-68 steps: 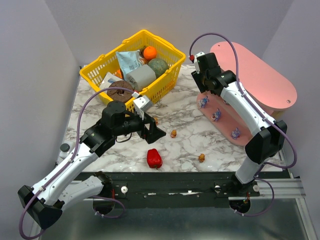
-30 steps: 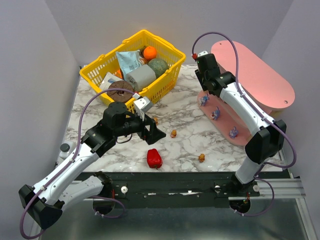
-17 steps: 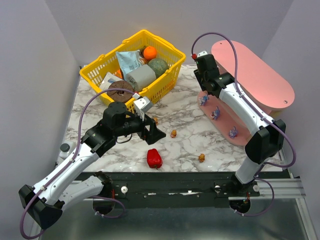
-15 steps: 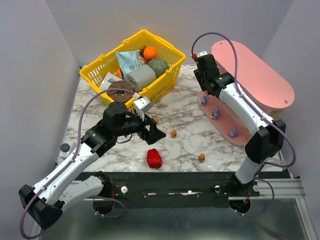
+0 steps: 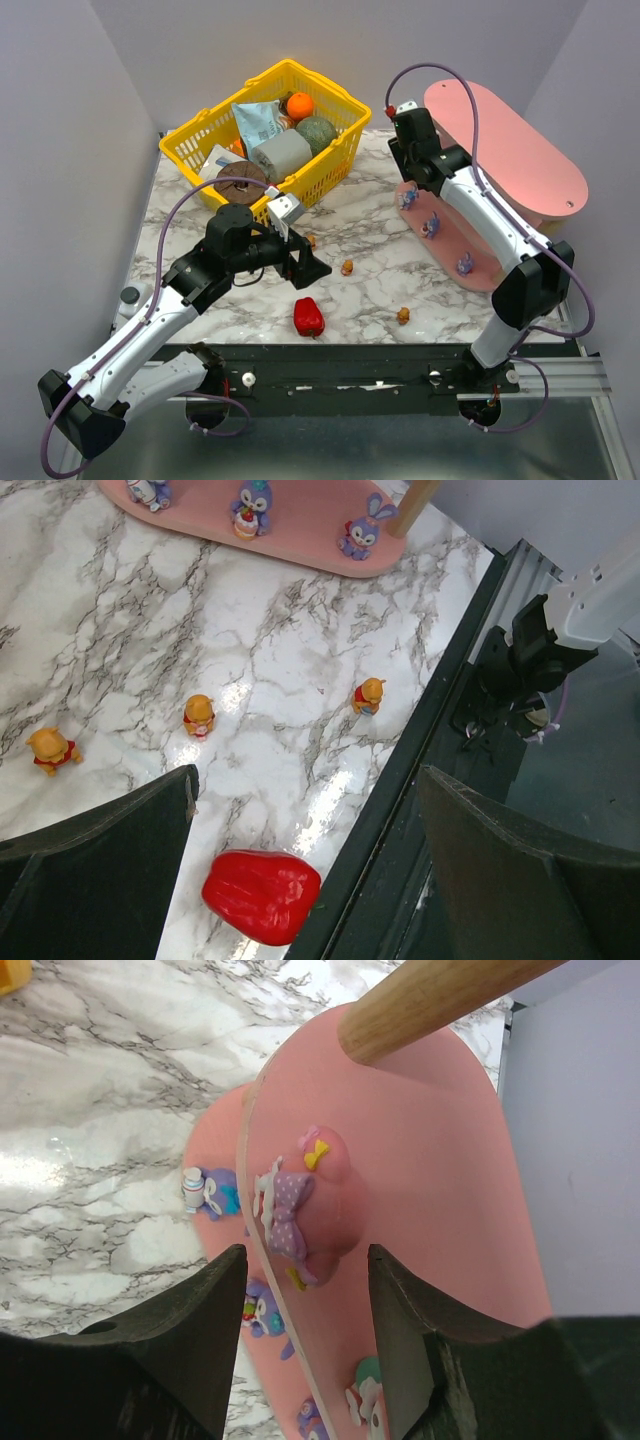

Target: Place and organize the plastic toys onto the shelf

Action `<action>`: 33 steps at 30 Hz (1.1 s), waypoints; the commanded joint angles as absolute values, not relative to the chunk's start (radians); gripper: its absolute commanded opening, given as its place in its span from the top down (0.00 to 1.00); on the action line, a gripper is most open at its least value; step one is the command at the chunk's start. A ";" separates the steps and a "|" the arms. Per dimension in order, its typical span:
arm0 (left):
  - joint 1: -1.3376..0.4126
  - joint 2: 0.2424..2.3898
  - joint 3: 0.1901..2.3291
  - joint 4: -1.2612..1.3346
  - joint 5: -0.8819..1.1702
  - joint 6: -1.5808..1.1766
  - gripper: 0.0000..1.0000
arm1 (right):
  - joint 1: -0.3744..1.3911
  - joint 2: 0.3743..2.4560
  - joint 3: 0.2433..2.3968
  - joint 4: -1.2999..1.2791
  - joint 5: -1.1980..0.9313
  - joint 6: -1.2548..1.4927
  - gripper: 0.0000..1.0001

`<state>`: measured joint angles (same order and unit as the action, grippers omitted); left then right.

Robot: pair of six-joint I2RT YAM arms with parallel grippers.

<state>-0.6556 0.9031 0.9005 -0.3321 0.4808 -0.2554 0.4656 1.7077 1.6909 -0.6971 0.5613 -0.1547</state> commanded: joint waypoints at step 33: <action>-0.644 0.881 0.887 -0.319 0.499 -0.262 0.01 | 0.502 1.677 1.684 -0.604 0.428 -0.167 0.80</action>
